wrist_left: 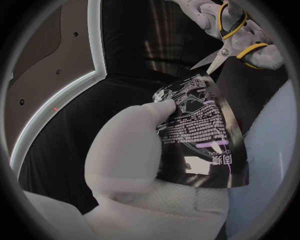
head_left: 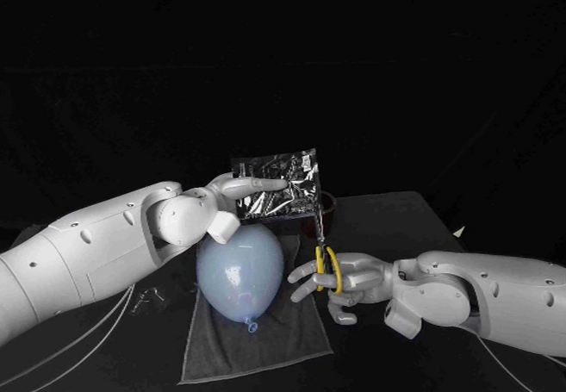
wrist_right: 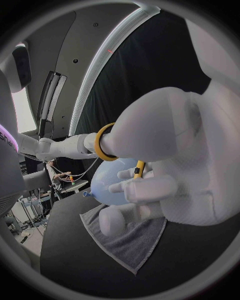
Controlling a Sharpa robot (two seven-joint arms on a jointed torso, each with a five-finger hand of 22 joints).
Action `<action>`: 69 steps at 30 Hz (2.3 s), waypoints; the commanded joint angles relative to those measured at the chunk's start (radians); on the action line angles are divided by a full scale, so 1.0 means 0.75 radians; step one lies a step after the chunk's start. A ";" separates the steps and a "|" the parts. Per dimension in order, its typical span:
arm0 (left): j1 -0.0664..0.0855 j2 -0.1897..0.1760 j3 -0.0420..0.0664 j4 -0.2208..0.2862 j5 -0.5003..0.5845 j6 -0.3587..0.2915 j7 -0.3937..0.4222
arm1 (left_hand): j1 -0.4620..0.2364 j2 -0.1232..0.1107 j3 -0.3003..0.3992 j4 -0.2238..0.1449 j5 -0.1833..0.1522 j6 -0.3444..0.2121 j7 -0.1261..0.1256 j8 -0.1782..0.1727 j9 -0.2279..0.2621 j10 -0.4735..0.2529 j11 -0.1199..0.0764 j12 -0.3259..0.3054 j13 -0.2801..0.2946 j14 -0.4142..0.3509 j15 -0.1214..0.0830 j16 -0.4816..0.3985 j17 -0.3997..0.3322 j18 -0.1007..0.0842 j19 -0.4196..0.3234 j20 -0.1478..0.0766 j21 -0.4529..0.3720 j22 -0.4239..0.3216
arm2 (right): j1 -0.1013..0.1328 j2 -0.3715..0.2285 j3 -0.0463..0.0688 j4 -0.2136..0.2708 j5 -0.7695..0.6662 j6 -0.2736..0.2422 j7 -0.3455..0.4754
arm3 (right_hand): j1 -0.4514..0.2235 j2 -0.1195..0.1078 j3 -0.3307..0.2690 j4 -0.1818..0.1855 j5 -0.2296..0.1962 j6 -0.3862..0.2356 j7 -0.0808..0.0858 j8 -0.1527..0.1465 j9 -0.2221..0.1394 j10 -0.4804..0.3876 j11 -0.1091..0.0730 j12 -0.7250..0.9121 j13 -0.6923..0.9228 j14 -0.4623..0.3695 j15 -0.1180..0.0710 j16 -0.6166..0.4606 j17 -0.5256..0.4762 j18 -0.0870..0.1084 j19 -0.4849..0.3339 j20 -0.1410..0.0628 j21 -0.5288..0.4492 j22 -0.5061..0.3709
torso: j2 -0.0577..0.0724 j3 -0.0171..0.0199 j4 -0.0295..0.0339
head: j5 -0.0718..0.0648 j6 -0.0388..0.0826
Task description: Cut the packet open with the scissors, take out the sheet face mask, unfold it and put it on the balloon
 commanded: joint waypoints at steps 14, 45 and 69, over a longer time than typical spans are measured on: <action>0.002 -0.001 0.002 0.004 -0.047 0.033 -0.027 | -0.006 0.013 0.001 -0.011 0.005 0.003 0.006 0.004 0.042 0.009 -0.002 0.002 0.001 0.010 0.002 -0.005 0.002 0.011 0.014 -0.001 0.010 0.003 | 0.001 0.003 0.002 -0.001 0.016 0.000 0.016 | 0.014 0.032 -0.015 0.002 -0.003 0.021 0.029 0.029 -0.013 0.022 -0.007 0.027 -0.014 0.045 0.005 0.005 -0.003 0.014 -0.007 -0.003 -0.006 -0.006 | -0.001 0.0004 -0.0003 | -0.002 -0.003; 0.002 -0.005 0.002 0.004 -0.070 0.052 -0.068 | -0.006 0.013 0.002 -0.013 0.005 0.003 0.006 0.004 0.042 0.009 -0.002 0.003 0.001 0.010 0.002 -0.006 0.002 0.011 0.017 -0.003 0.012 0.003 | 0.002 0.006 0.002 -0.007 0.019 -0.032 0.024 | 0.067 0.149 -0.170 -0.055 -0.004 0.328 0.108 0.184 -0.073 0.243 -0.083 0.239 0.000 0.065 -0.059 0.019 0.034 -0.006 0.052 -0.060 0.103 0.037 | -0.001 0.0005 -0.0001 | -0.006 -0.012; 0.002 -0.010 0.001 0.010 -0.090 0.050 -0.086 | -0.008 0.013 0.002 -0.017 0.005 0.004 0.006 0.005 0.043 0.010 -0.003 0.003 0.001 0.011 0.002 -0.006 0.002 0.011 0.022 -0.006 0.016 0.004 | 0.002 0.005 0.002 -0.005 0.030 -0.068 0.060 | 0.060 0.228 -0.279 -0.142 -0.004 0.315 0.086 0.164 -0.107 0.178 -0.097 0.371 0.071 0.071 -0.072 0.021 0.044 -0.020 0.074 -0.079 0.174 0.081 | -0.001 0.0009 -0.0004 | -0.013 -0.008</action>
